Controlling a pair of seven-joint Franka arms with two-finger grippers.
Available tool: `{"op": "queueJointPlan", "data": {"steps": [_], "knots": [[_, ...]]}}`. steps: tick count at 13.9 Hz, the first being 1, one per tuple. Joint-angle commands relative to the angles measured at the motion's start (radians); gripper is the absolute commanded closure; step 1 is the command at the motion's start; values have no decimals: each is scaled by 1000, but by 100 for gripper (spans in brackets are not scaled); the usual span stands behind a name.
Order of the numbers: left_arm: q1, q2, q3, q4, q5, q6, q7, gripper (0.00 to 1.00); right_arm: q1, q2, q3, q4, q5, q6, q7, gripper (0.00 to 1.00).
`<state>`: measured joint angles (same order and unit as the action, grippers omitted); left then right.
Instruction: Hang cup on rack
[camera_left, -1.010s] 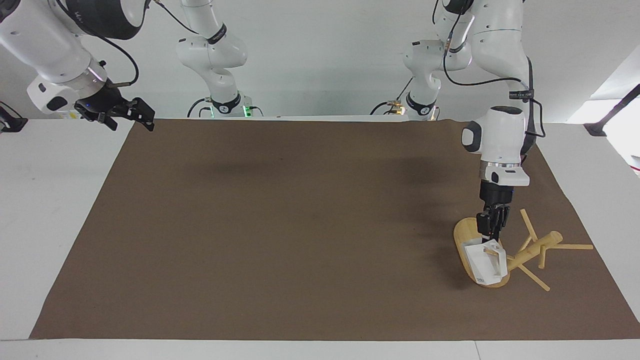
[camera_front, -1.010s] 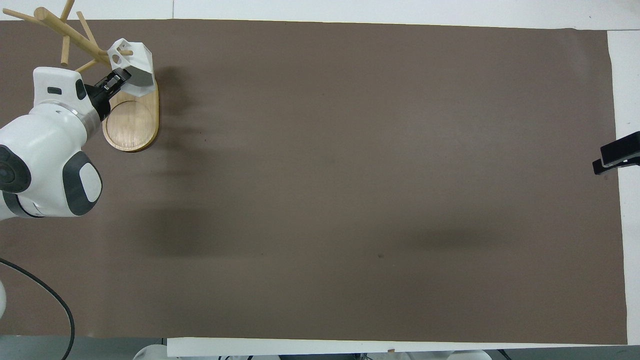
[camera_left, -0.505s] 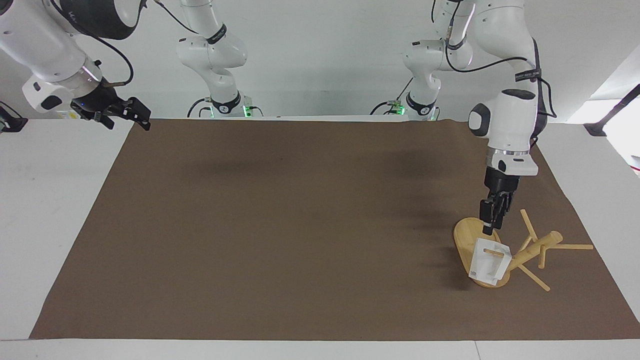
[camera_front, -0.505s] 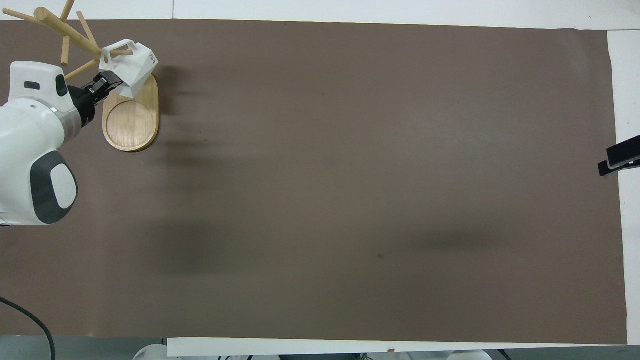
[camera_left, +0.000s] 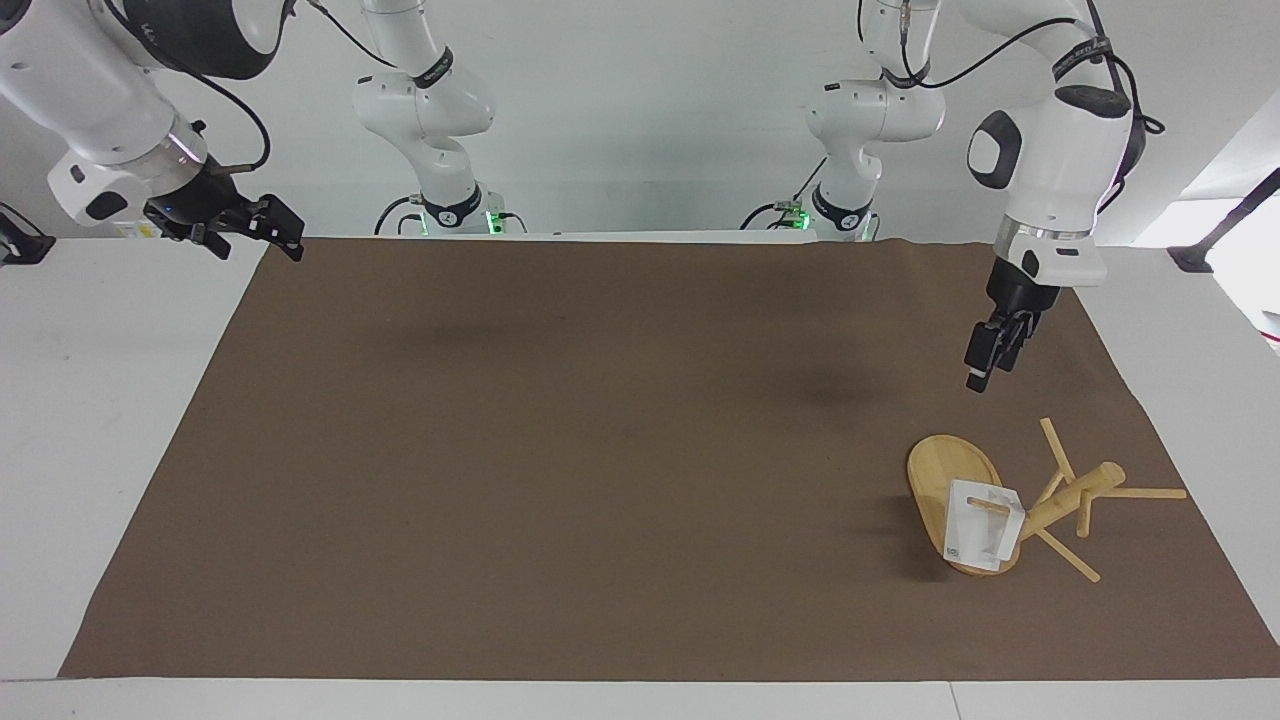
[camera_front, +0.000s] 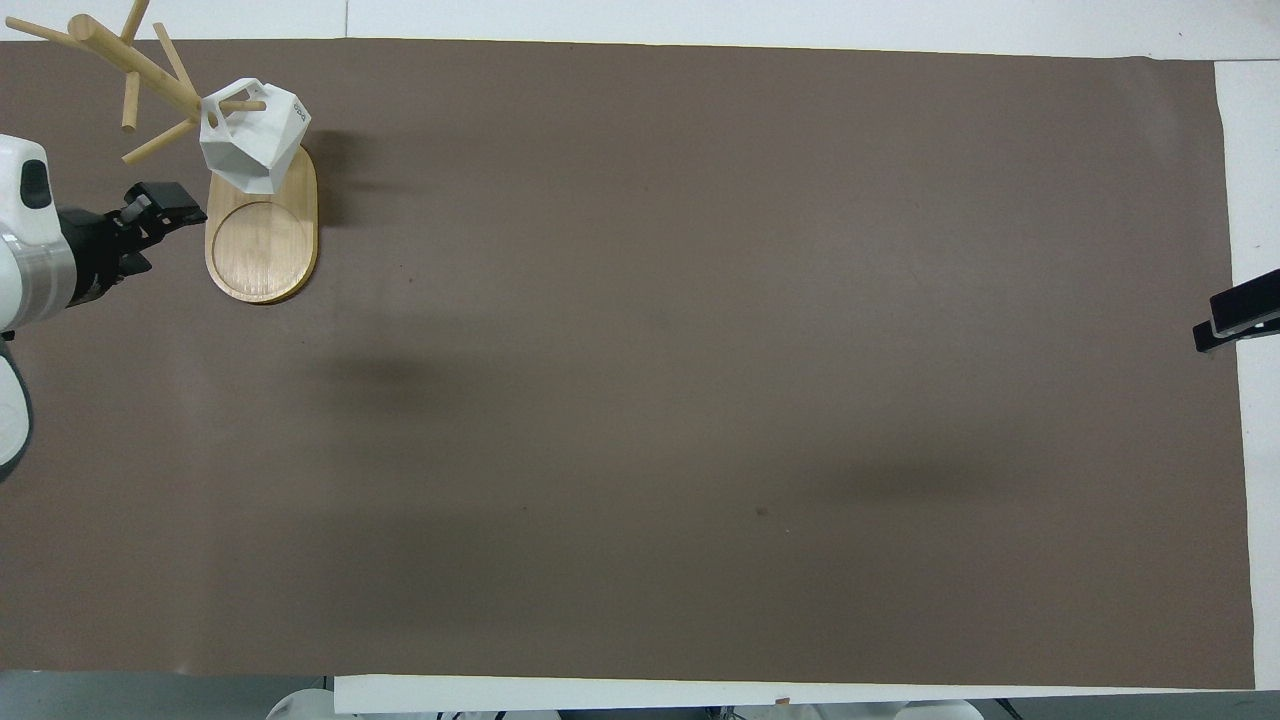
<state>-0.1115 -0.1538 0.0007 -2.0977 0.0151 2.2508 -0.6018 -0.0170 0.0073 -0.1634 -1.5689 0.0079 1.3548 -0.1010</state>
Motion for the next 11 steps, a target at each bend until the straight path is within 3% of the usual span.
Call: {"op": "queueJointPlan", "data": {"steps": [1,4,7,11], "knots": [[33,19,-2,129,8,-222,144,4,0,-23,4,-25,-13,1,6,1],[41,57,1,246,8,-383,290,1,0,-23,4,-25,-13,1,6,1],[72,132,1,437,3,-621,523,1,0,-23,4,-25,-13,1,6,1],[70,188,-2,544,6,-732,562,0,0,-23,4,-25,-13,1,6,1]]}}
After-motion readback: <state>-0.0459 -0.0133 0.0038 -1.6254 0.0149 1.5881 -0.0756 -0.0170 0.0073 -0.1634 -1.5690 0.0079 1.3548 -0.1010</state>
